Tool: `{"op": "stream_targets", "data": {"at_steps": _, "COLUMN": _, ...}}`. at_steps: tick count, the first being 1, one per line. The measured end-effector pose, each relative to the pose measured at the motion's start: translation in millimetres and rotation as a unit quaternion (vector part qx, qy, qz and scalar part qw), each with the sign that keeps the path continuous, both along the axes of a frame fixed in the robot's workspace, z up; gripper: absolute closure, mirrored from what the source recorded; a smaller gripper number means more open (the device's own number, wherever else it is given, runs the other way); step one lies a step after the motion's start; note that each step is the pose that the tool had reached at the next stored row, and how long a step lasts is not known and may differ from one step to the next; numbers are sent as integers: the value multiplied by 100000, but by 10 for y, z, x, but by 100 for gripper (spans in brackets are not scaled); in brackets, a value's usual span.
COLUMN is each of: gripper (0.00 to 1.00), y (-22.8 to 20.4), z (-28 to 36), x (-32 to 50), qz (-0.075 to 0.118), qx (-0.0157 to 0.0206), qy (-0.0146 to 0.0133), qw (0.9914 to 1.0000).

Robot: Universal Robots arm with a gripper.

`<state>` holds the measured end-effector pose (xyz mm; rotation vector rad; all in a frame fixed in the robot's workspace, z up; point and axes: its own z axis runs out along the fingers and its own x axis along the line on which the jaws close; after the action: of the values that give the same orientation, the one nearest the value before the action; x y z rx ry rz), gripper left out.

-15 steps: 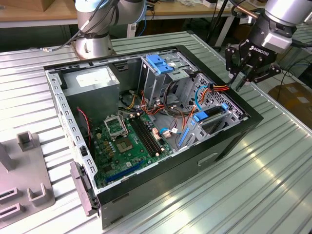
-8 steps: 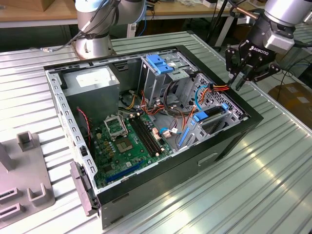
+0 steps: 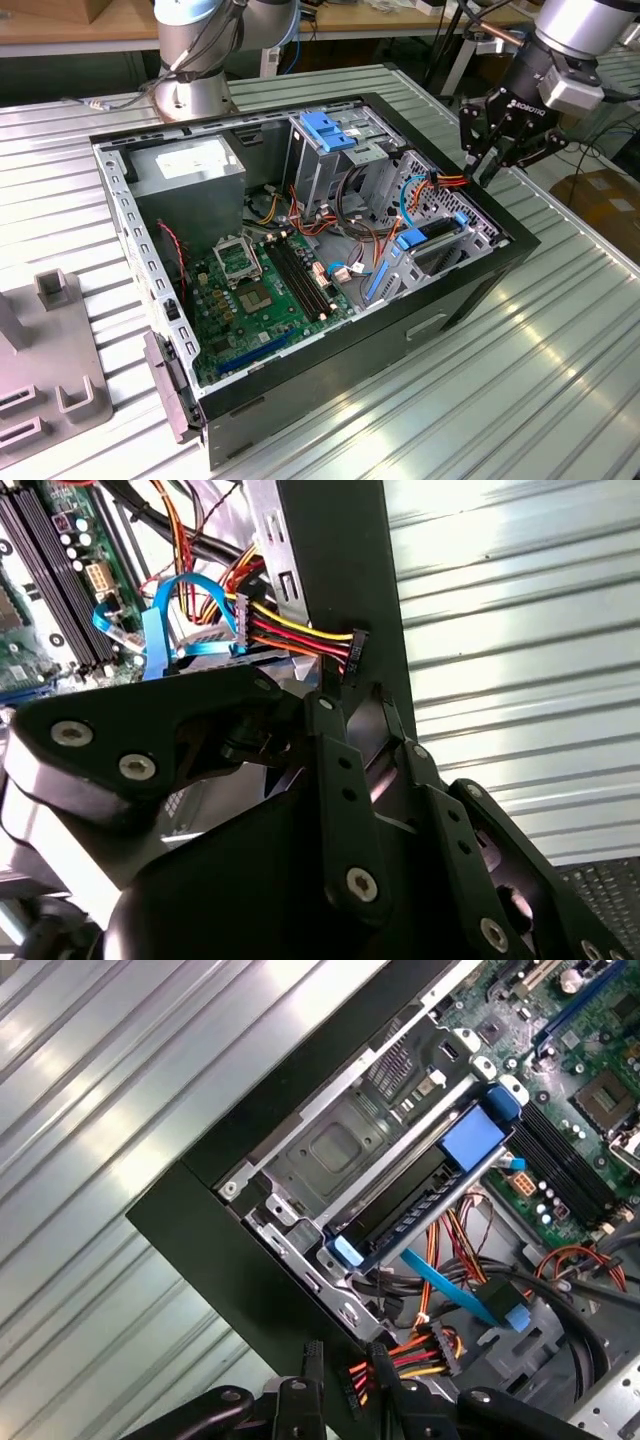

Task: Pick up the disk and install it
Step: 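Insert the first disk wire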

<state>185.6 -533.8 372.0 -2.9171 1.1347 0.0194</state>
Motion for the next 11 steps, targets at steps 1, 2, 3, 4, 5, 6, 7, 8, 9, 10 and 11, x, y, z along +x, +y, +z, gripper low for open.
{"op": "stream_targets", "data": {"at_steps": 1, "gripper": 69, "y": 12, "z": -3, "x": 0, "qz": 578, "qx": 0, "qy": 0, "qw": 99998}}
{"op": "stream_targets", "data": {"at_steps": 2, "gripper": 69, "y": 23, "z": -4, "x": 3, "qz": 845, "qx": 0, "qy": 0, "qw": 99996}}
{"op": "stream_targets", "data": {"at_steps": 3, "gripper": 69, "y": 64, "z": -4, "x": 13, "qz": 1048, "qx": 1, "qy": 0, "qw": 99995}}
{"op": "stream_targets", "data": {"at_steps": 4, "gripper": 69, "y": 84, "z": -4, "x": 19, "qz": 1134, "qx": 1, "qy": -2, "qw": 99994}}
{"op": "stream_targets", "data": {"at_steps": 5, "gripper": 69, "y": 101, "z": -4, "x": 27, "qz": 1269, "qx": 4, "qy": -1, "qw": 99992}}
{"op": "stream_targets", "data": {"at_steps": 6, "gripper": 69, "y": 108, "z": -5, "x": 39, "qz": 1881, "qx": 7, "qy": 0, "qw": 99982}}
{"op": "stream_targets", "data": {"at_steps": 7, "gripper": 69, "y": 108, "z": -5, "x": 41, "qz": 2480, "qx": -1, "qy": 0, "qw": 99969}}
{"op": "stream_targets", "data": {"at_steps": 8, "gripper": 69, "y": 108, "z": -6, "x": 41, "qz": 3413, "qx": -7, "qy": -1, "qw": 99942}}
{"op": "stream_targets", "data": {"at_steps": 9, "gripper": 69, "y": 108, "z": -10, "x": 41, "qz": 4278, "qx": 2, "qy": -5, "qw": 99908}}
{"op": "stream_targets", "data": {"at_steps": 10, "gripper": 69, "y": 108, "z": -14, "x": 42, "qz": 5263, "qx": 1, "qy": -9, "qw": 99861}}
{"op": "stream_targets", "data": {"at_steps": 11, "gripper": 69, "y": 108, "z": -22, "x": 42, "qz": 6924, "qx": -1, "qy": -16, "qw": 99760}}
